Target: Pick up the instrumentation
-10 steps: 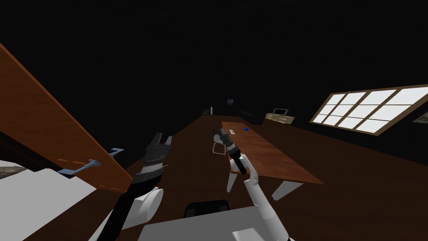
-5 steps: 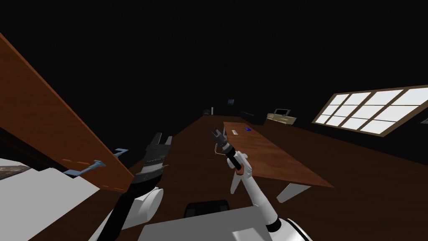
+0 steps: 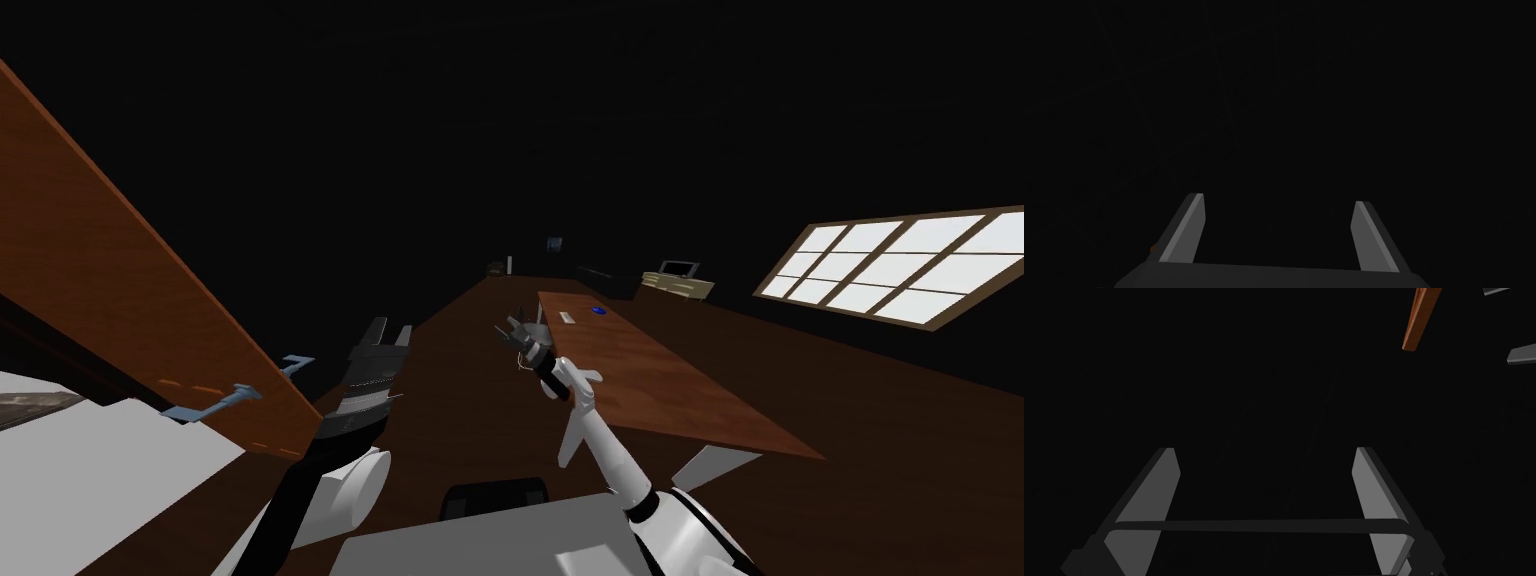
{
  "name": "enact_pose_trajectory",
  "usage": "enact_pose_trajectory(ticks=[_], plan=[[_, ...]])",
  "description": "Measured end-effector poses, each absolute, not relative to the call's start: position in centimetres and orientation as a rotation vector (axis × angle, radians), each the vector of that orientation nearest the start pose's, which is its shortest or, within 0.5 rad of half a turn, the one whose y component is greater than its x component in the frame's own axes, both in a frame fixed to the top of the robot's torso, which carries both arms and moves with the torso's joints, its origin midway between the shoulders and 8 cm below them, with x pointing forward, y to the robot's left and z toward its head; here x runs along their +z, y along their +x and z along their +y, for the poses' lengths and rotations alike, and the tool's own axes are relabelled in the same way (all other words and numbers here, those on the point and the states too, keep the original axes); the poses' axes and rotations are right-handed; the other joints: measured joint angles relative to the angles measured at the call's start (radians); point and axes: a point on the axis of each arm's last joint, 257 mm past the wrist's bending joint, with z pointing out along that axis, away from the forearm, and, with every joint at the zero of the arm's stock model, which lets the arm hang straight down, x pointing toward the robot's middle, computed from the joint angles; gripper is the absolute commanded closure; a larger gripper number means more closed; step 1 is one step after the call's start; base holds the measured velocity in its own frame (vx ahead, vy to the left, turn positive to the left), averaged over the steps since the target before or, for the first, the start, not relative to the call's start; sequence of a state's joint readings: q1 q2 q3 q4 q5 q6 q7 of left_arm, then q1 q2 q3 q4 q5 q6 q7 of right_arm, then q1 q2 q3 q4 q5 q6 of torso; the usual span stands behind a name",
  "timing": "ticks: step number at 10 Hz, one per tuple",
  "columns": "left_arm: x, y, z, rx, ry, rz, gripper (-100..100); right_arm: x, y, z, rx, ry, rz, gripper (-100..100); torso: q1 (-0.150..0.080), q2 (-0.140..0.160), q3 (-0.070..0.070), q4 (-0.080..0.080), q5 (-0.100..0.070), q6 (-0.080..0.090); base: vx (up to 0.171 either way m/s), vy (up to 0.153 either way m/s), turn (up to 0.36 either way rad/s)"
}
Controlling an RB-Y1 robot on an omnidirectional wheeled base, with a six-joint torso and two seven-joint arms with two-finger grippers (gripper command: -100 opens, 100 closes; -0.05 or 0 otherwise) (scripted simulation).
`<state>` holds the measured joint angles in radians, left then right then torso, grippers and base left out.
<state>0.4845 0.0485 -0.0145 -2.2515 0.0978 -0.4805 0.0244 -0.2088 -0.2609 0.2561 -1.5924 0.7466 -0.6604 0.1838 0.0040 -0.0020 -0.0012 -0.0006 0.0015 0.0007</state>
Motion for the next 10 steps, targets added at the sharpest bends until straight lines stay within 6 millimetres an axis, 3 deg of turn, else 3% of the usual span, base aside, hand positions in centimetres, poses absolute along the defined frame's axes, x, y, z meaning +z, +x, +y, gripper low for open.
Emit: enact_pose_trajectory(ticks=[5, 10], plan=[[1.3, 35.4, 28.2, -1.399, -0.726, 0.61, 0, -13.0, 47.3, 1.5, 0.897, -0.714, 1.221, -100, -0.003, -0.001, -0.001, 0.0, -0.001, 0.0, 0.044, 0.028, 0.023], [1.3, 35.4, 28.2, -1.399, -0.726, 0.61, 0, -18.8, 47.6, 0.9, 0.842, -0.847, 1.328, -100, -0.005, 0.002, 0.001, 0.0, -0.001, 0.0, 0.029, 0.0, 0.021]])
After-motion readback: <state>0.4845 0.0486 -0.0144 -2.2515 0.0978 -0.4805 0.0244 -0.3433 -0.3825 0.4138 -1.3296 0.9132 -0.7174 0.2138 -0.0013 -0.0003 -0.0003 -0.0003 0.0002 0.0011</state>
